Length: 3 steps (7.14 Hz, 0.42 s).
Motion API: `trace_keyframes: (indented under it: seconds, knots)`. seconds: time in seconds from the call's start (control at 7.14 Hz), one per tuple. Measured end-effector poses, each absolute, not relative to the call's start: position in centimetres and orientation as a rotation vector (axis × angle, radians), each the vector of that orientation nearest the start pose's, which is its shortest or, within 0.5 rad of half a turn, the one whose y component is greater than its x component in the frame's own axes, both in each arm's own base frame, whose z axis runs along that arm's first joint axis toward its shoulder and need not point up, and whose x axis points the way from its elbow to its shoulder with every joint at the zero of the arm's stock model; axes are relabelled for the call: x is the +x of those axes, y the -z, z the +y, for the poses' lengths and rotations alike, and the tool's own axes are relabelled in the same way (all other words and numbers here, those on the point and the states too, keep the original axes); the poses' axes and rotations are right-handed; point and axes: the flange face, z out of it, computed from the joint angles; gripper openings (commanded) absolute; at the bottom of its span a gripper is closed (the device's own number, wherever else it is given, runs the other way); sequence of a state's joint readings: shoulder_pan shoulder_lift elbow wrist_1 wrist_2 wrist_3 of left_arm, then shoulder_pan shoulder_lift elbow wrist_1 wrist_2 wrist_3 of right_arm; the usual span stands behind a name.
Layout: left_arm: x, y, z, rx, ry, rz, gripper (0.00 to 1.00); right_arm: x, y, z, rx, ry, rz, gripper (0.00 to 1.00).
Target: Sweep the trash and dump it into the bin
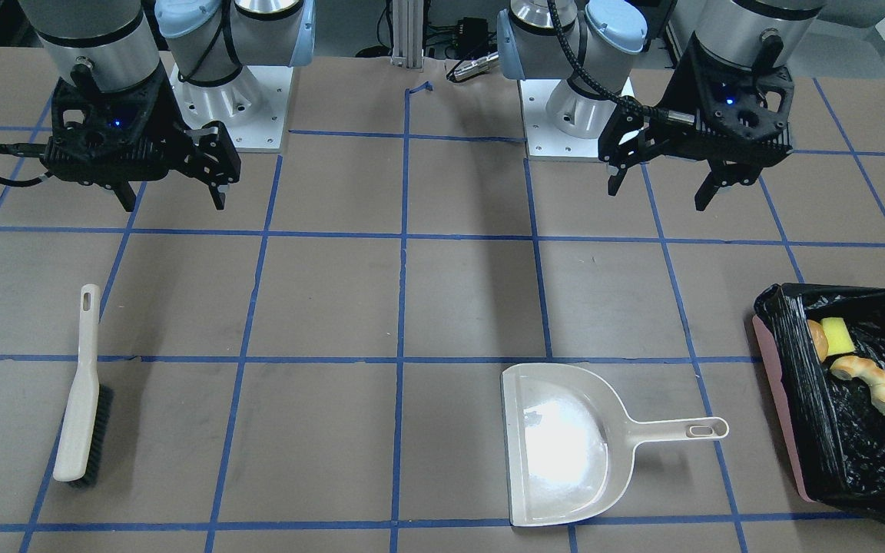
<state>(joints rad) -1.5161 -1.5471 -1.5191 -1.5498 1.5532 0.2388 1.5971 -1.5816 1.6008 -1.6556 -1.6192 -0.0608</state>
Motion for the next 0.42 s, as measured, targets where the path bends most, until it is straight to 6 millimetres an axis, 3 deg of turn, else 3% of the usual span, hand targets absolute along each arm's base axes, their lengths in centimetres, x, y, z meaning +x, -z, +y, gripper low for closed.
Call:
trace_keyframes:
  seconds: [0.42]
  knots:
    - [-11.66, -52.49, -49.39, 0.3, 0.138, 3.095, 1.0, 14.11, -48.62, -49.04, -0.136, 0.099, 3.189, 1.0]
